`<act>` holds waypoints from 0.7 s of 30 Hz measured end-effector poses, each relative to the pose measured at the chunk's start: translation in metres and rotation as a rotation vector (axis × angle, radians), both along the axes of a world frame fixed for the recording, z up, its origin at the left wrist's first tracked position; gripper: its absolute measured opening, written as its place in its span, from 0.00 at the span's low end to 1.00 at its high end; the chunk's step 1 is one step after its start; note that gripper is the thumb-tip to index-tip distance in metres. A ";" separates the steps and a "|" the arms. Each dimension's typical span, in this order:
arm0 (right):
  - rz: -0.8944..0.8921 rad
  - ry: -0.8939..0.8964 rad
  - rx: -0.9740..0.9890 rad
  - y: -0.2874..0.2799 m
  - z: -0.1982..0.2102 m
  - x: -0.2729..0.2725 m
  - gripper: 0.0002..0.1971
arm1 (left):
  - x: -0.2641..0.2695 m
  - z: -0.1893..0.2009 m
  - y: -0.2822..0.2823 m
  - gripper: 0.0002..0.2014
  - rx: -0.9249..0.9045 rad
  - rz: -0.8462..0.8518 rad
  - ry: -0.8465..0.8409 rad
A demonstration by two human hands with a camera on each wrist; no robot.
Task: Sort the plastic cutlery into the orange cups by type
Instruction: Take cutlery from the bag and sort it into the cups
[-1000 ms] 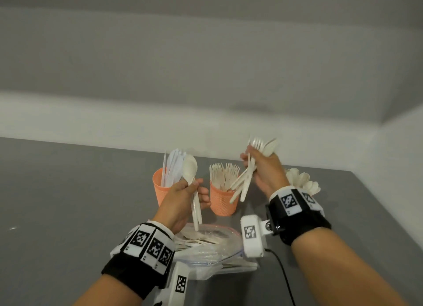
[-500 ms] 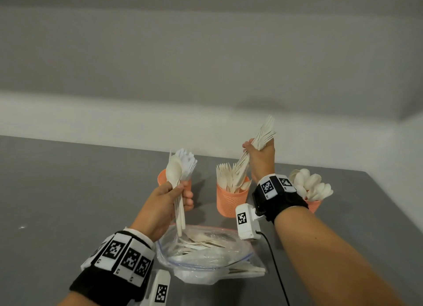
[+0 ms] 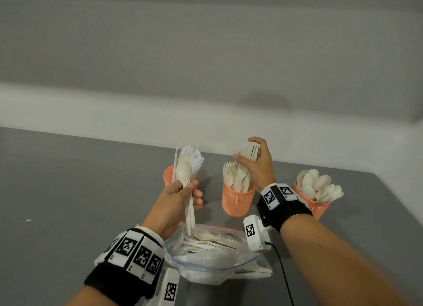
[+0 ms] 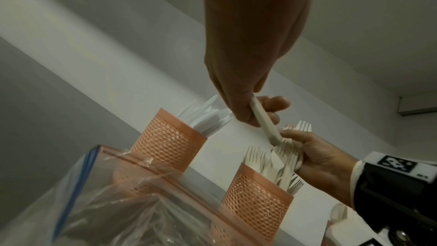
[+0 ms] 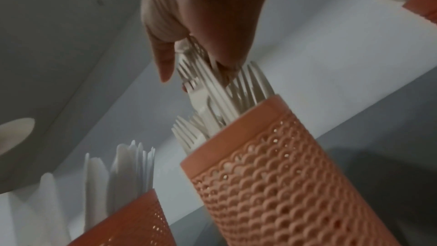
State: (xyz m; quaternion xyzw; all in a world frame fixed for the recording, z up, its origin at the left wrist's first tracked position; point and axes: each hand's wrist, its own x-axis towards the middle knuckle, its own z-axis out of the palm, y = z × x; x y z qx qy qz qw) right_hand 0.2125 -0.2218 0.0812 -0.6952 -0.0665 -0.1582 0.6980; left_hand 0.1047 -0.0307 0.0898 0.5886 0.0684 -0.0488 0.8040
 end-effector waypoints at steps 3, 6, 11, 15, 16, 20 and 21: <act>-0.107 -0.108 -0.166 0.002 -0.002 0.002 0.11 | 0.004 -0.003 0.000 0.08 0.009 -0.015 -0.001; -0.111 -0.135 -0.559 -0.001 -0.013 0.006 0.12 | 0.005 -0.004 -0.001 0.09 0.029 -0.036 -0.014; -0.028 -0.005 -1.171 0.002 -0.001 -0.001 0.19 | 0.001 0.004 -0.008 0.10 0.051 -0.073 -0.065; 0.124 0.009 -0.552 0.017 0.039 -0.037 0.20 | 0.001 0.010 -0.020 0.11 0.064 -0.114 -0.094; 0.258 0.069 -0.377 0.022 0.047 -0.050 0.21 | 0.001 0.012 -0.025 0.12 0.095 -0.126 -0.112; 0.291 0.051 -0.468 0.027 0.043 -0.083 0.23 | -0.001 0.016 -0.050 0.18 0.377 -0.214 -0.211; 0.224 0.041 -0.544 0.024 0.040 -0.086 0.21 | -0.002 0.014 -0.056 0.18 0.466 -0.226 -0.218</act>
